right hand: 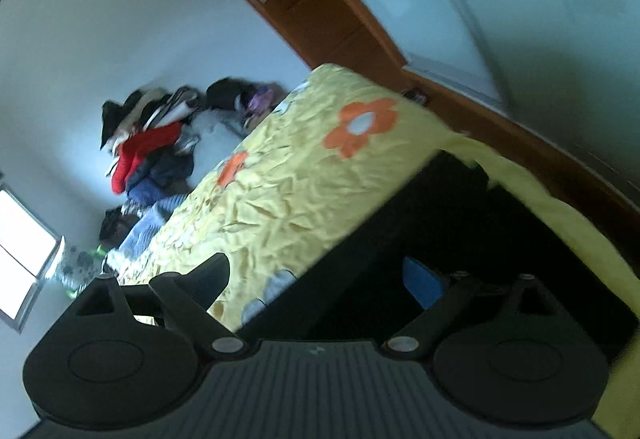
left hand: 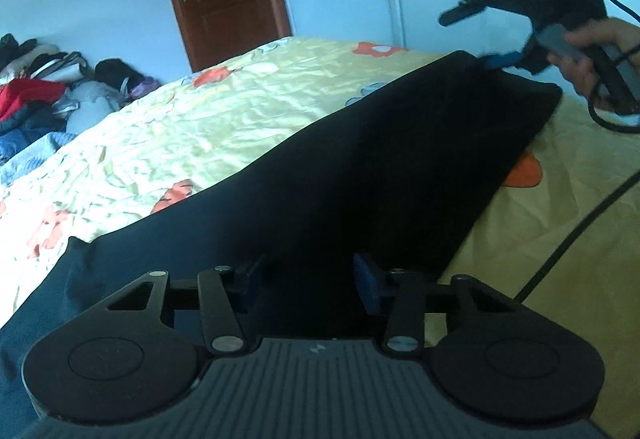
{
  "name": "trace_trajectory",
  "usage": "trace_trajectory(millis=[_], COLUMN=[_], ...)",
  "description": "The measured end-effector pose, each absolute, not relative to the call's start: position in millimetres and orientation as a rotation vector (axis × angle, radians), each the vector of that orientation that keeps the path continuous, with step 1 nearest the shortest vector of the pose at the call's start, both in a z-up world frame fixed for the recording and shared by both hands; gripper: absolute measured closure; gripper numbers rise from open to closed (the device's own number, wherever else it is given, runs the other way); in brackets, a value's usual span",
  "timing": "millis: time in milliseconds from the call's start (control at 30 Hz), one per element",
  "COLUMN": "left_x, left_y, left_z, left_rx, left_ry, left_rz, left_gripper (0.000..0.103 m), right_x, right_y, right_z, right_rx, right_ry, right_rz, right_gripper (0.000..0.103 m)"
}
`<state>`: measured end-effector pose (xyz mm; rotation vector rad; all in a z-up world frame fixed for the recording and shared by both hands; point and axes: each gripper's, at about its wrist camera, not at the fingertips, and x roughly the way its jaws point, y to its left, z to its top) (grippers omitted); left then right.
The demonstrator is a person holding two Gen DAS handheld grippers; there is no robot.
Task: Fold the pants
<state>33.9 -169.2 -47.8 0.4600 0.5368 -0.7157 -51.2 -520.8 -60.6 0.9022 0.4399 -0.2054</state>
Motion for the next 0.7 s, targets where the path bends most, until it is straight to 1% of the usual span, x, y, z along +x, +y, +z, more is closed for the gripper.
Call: trace_trajectory(millis=[200,233,300,367,400,433,467,533,700], left_x=[27.8,26.5,24.6,24.4,23.9,22.7,21.2,17.1,14.8], left_y=[-166.3,-165.2,-164.2,-164.8,-165.6,-167.1,-168.5,-173.8,-195.1], left_z=[-48.1,-47.3,-45.6,-44.6,-43.9,-43.0,-42.3,-41.8,-49.0], left_rx=[0.471,0.471,0.470,0.466,0.466,0.467,0.469,0.489,0.568], left_ry=[0.512,0.509,0.499,0.502,0.504,0.503,0.498,0.481,0.446], left_rz=[-0.739,-0.744,-0.759,-0.778,-0.795,-0.814,-0.828,-0.846,-0.810], left_gripper=[0.055,0.055,0.055,0.054,0.054,0.052,0.051,0.050,0.049], right_x=[-71.4,-70.6,-67.1,-61.4,-59.9,-59.8,-60.4,-64.3,-73.0], right_y=[-516.4,-515.3,-513.5,-513.5,-514.4,-515.7,-517.5,-519.0,-516.5], right_z=[-79.5,-81.2,-84.5,-91.1,-94.9,-98.6,-102.6,-106.3,-90.1], right_rx=[0.989,0.991,0.993,0.999,1.005,1.012,1.024,1.046,1.053], right_ry=[0.414,0.406,0.399,0.410,0.415,0.416,0.409,0.387,0.280], right_rz=[-0.275,-0.292,-0.307,-0.326,-0.336,-0.346,-0.351,-0.355,-0.306], right_gripper=[0.009,0.011,0.025,0.057,0.066,0.081,0.090,0.095,0.097])
